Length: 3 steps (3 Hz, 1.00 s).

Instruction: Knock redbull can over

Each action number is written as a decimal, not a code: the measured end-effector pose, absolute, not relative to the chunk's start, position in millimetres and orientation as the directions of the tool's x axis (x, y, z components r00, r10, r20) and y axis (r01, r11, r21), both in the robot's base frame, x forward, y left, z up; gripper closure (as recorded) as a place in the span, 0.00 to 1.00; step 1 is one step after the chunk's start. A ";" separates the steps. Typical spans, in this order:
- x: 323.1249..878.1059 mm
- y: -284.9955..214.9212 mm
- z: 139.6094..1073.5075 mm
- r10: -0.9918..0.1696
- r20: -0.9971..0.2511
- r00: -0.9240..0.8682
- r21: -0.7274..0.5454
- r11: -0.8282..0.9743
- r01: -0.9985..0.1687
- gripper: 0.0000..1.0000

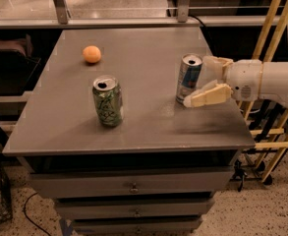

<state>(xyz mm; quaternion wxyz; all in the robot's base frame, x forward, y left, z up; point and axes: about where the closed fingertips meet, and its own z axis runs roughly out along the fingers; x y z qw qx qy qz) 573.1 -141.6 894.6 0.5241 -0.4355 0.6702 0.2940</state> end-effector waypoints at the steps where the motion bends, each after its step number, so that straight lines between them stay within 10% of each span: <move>1: 573.8 -124.4 892.9 -0.250 -0.966 -0.062 -0.048 0.412 -0.910 0.18; 3: 573.1 -98.9 893.9 -0.223 -0.973 -0.052 -0.027 0.336 -0.941 0.64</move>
Offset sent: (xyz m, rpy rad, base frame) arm 0.0002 0.0430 -0.0038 0.0707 0.0260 0.1354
